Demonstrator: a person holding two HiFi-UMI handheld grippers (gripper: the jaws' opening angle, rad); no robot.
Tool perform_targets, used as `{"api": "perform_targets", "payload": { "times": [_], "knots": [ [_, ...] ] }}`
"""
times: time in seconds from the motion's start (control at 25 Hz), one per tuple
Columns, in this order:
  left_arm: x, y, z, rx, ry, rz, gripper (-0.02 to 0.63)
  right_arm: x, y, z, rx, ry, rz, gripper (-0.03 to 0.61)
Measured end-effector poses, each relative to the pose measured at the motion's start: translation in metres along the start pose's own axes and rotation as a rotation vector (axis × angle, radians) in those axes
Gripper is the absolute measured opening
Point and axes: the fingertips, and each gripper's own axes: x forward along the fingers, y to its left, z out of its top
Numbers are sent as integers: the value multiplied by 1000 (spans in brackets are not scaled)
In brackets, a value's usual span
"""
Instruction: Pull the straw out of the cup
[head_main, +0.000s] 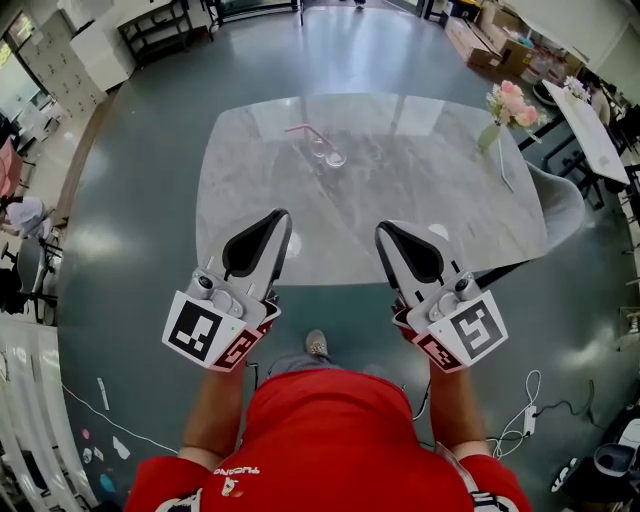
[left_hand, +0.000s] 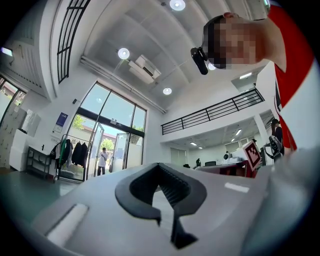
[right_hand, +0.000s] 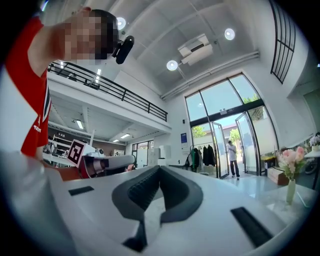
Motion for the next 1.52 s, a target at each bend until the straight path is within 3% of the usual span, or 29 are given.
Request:
{"api": "perform_targets", "payload": {
  "times": [0.64,1.12,1.52],
  "knots": [
    [63,44,-20,-33,16,-18,5,39,-60,-8,10,27,-23,2],
    [118,74,-46,-21,32,90,5,82,-126,-14,22,29,99,2],
    [147,101,-102,-39,129,195,5,105,-163,-32,39,65,177,2]
  ]
}}
